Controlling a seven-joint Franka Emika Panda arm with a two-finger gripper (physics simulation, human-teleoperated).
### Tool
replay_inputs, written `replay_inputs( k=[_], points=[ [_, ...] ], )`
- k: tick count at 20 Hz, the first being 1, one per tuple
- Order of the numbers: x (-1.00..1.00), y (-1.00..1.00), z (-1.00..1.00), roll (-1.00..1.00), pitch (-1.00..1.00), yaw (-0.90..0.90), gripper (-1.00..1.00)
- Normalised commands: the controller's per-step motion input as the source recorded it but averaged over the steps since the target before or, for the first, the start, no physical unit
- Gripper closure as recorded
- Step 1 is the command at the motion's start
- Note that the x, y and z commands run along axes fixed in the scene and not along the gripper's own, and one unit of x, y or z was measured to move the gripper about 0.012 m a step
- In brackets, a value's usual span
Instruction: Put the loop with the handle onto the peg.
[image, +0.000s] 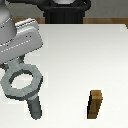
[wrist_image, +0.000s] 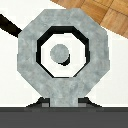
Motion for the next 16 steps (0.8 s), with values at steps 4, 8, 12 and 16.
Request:
replay_inputs(
  k=[4, 8, 12, 16],
  points=[
    [-1.0, 0.0, -0.06, 0.0, 0.0, 0.0, 1.0],
    [0.0, 0.0, -0.75, 0.0, 0.0, 0.0, 1.0],
    [0.0, 0.0, 0.0, 0.0, 0.0, 0.0, 1.0],
    [0.0, 0.0, 0.0, 0.0, 0.0, 0.0, 1.0]
  ],
)
